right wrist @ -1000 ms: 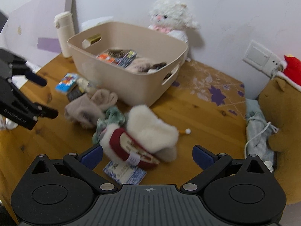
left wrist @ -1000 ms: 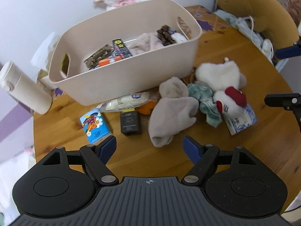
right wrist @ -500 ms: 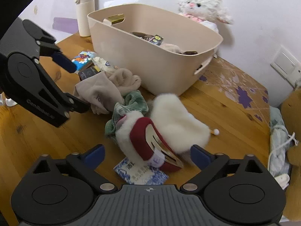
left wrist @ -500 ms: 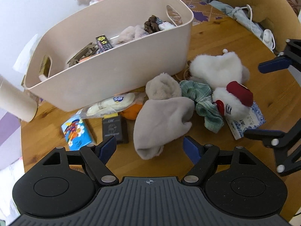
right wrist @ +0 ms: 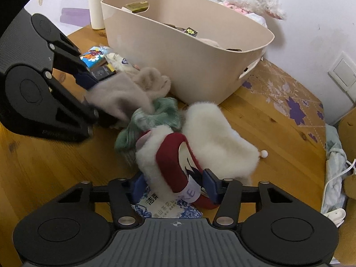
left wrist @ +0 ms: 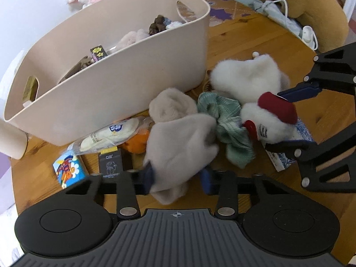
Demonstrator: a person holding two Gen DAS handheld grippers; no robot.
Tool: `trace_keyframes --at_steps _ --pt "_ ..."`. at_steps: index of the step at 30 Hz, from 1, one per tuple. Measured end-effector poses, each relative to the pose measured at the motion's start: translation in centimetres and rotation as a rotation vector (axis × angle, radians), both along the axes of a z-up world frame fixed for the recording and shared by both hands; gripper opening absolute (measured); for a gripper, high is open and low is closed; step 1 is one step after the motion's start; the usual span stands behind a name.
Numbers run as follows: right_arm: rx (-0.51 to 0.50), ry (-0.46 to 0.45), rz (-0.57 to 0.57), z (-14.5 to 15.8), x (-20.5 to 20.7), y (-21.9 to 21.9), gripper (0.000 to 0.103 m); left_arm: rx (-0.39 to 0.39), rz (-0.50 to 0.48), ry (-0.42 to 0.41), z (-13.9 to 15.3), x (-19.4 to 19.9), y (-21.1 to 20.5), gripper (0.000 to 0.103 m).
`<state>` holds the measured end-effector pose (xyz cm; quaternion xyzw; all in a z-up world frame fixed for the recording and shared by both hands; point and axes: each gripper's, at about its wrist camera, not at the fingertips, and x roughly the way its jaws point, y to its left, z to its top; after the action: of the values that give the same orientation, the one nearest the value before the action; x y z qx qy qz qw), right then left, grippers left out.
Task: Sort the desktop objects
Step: 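Grasp the grey fuzzy sock with the left tool while the right tool grasps the Hello Kitty plush, then carry the sock and plush into the basket and open both tools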
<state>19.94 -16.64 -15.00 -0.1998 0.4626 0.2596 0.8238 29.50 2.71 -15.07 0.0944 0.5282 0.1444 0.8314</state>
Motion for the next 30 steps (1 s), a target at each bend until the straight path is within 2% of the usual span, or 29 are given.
trace_keyframes --at_steps 2,8,26,30 --pt "0.002 -0.004 -0.001 0.1 -0.1 -0.1 0.045 0.001 -0.005 -0.001 0.1 -0.1 0.0 0.017" --pt "0.009 -0.017 0.002 0.9 -0.6 -0.4 0.036 -0.009 0.016 -0.001 0.3 -0.1 0.3 0.011" --pt "0.079 -0.062 -0.017 4.1 -2.5 -2.6 0.032 0.001 0.033 -0.023 2.1 -2.5 -0.1 0.008" --pt "0.128 -0.05 -0.046 5.3 -2.4 -3.2 0.032 0.008 0.038 -0.041 3.1 -3.6 0.1 0.008"
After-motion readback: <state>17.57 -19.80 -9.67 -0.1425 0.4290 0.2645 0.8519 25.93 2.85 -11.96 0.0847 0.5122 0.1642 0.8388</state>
